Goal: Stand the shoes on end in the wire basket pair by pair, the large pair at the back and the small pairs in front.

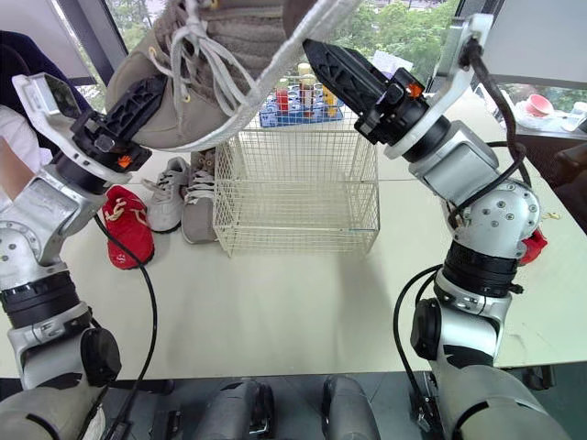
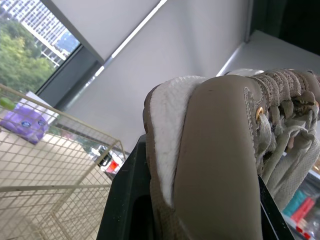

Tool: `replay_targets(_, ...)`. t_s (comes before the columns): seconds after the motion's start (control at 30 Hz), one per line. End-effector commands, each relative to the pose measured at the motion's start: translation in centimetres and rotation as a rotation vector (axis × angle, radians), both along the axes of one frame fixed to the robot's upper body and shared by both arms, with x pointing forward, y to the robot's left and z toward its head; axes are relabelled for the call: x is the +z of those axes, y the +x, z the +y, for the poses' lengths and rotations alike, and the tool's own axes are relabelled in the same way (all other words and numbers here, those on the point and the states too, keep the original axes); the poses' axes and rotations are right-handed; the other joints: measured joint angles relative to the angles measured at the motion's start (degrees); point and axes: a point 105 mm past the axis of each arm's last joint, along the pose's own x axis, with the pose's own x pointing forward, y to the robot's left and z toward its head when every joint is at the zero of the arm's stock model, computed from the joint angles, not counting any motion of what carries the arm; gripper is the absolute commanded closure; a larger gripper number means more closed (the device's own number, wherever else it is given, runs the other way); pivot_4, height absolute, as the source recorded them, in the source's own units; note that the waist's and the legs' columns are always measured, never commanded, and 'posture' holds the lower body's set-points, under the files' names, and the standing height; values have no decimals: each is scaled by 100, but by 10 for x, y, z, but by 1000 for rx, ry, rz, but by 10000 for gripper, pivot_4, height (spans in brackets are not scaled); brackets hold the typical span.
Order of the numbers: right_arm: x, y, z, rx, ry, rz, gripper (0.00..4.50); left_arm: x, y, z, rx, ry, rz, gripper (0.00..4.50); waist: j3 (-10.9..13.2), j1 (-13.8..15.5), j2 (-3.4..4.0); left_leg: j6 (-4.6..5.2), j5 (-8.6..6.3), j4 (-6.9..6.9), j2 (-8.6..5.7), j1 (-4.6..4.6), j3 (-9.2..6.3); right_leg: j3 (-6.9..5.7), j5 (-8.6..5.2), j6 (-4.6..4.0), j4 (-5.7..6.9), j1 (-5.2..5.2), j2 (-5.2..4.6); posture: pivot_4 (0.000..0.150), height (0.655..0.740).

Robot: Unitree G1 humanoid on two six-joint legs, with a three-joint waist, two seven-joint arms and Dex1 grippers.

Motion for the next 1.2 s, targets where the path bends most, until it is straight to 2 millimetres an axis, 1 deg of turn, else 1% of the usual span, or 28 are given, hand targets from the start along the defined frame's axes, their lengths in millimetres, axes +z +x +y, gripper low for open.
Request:
replay_targets(0.03,21,-31,19,109,-12,-136,278,1,0,-8,18,15,-6,38163,0,-1,-3,3,-2,0,0,0,-1,0,0,0,0,0,0,1500,7400)
replay_targets(0.17,18,-33,26,131,-47,-149,278,4,4,-7,38,-20,1,38163,0,-10,-3,13,-7,0,0,-2,0,0,0,0,-2,-1,0,1500,7400)
replay_targets(0.2,21,-31,26,122,-29,-145,278,4,3,-8,33,-9,-2,38163,0,-11,-3,13,-8,0,0,-2,-1,0,0,0,-2,-1,0,1500,7400)
replay_targets(0.3,31,-25,27,100,30,-137,278,-1,-3,-18,-2,32,-4,38163,0,-24,-3,13,-7,0,1,-2,-1,-1,0,0,-1,-3,1,1500,7400)
replay_targets(0.43,45,-21,35,108,108,-105,278,-18,-8,-34,-28,114,12,38163,0,-31,-3,8,-5,-2,3,-2,-1,0,0,0,0,-4,3,1500,7400)
replay_targets(0.53,49,-21,42,126,135,-83,278,-24,-9,-41,-31,107,27,38163,0,-13,-3,5,-3,-2,4,-2,-1,0,0,0,0,-4,3,1500,7400)
replay_targets(0.63,49,-22,47,131,133,-77,278,-24,-11,-47,-36,99,24,38163,0,0,-3,13,-8,-1,1,-7,-1,-1,0,0,-4,-3,-1,1500,7400)
replay_targets(0.67,48,-22,48,130,132,-73,5496,-24,-11,-48,-34,92,26,38163,0,1,-3,14,-8,0,-1,-8,-1,-1,0,0,-5,-4,-3,1500,7400)
replay_targets(0.7,48,-22,48,129,132,-71,8882,-24,-11,-48,-32,90,27,38163,0,-3,-3,15,-8,0,-3,-10,-1,-1,0,0,-6,-4,-4,1500,7400)
replay_targets(0.77,48,-22,48,126,131,-69,17454,-26,-11,-50,-33,97,28,38163,0,-13,-3,15,-9,1,-3,-11,0,-1,0,0,-8,-5,-4,1500,7400)
replay_targets(0.83,48,-22,48,119,122,-75,23882,-29,-13,-52,-34,124,31,38163,0,-17,-2,15,-9,0,-2,-11,0,-1,0,0,-7,-6,-3,1500,7400)
replay_targets(0.87,49,-21,47,113,115,-79,25861,-30,-13,-52,-33,129,33,38163,0,-21,-2,16,-9,-1,-1,-11,0,-1,0,0,-6,-7,-2,1500,7400)
replay_targets(0.9,50,-21,47,109,111,-82,26931,-30,-13,-51,-33,128,36,38163,0,-23,-2,18,-11,-1,0,-11,-1,-1,0,0,-6,-7,0,1500,7400)
replay_targets(0.97,51,-19,44,98,94,-87,27237,-29,-12,-49,-33,121,40,27889,0,-22,-2,37,-22,-1,1,-11,-1,-2,0,0,-4,-9,1,1500,7400)
replay_targets(1.0,53,-17,42,87,80,-92,27239,-29,-12,-48,-35,125,38,23790,1,-22,-1,39,-23,-1,1,-11,-1,-2,0,0,-4,-9,1,1500,7400)
replay_targets(1.03,55,-15,40,76,67,-100,27239,-28,-13,-47,-36,135,32,18098,1,-24,0,39,-23,-1,0,-11,-1,-2,0,0,-4,-9,1,1500,7400)
replay_targets(1.13,67,-9,32,38,21,-136,27239,-26,-13,-41,-20,175,9,2948,2,-26,0,41,-24,-2,1,-12,-1,-2,0,0,-6,-12,3,1500,7400)
replay_targets(1.17,72,-7,28,24,-4,-160,27239,-26,-13,-38,-10,193,0,501,2,-24,0,42,-25,-2,1,-13,0,-2,0,0,-5,-14,3,1500,7400)
replay_targets(1.2,77,-4,23,5,-32,-188,27239,-26,-13,-35,3,214,-9,501,2,-25,0,43,-25,-3,1,-13,-1,-2,0,0,-6,-14,3,1500,7400)
